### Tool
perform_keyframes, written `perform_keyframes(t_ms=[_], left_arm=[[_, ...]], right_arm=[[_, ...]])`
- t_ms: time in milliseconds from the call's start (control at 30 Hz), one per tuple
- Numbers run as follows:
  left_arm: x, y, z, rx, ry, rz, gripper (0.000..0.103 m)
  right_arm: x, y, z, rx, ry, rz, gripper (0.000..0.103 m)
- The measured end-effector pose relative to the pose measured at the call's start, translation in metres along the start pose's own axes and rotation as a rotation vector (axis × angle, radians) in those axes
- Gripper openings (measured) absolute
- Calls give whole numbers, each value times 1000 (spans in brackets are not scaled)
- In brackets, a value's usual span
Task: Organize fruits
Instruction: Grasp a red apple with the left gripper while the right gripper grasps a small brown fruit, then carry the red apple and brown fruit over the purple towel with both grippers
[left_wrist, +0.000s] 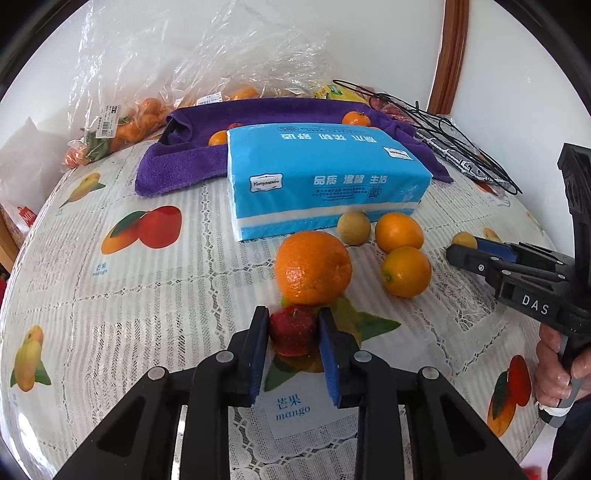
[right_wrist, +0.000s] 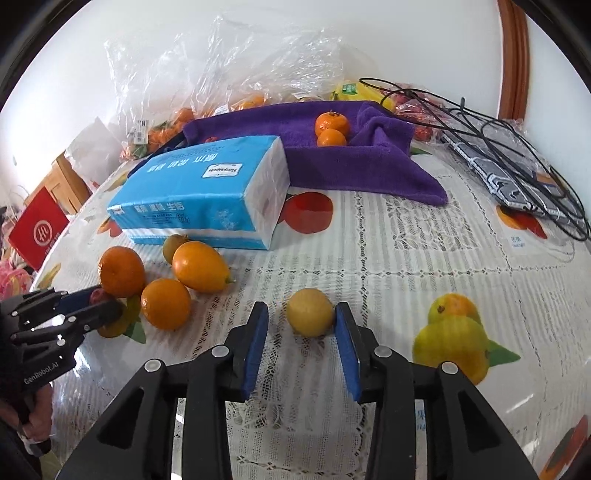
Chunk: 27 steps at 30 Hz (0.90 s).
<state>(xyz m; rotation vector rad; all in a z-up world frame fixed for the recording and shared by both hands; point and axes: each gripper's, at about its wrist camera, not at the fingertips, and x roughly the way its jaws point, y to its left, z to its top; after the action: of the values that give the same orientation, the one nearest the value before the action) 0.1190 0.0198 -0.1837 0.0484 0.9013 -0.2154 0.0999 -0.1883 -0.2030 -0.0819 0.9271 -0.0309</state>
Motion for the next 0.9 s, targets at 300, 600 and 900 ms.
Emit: perform_keyframes(t_ms=[300,600,900], left_arm=[[-4,7,2,-41,17,-39,25],[-24,9,7,-50,3,-44,25],[-47,12,30,-62,-40,-27,25]], right_arm=[[-4,4,-5,13,-2,-7,26],[-22,16,1,27,-18,-9,26],[-44,30,30,0,-62,-9,26]])
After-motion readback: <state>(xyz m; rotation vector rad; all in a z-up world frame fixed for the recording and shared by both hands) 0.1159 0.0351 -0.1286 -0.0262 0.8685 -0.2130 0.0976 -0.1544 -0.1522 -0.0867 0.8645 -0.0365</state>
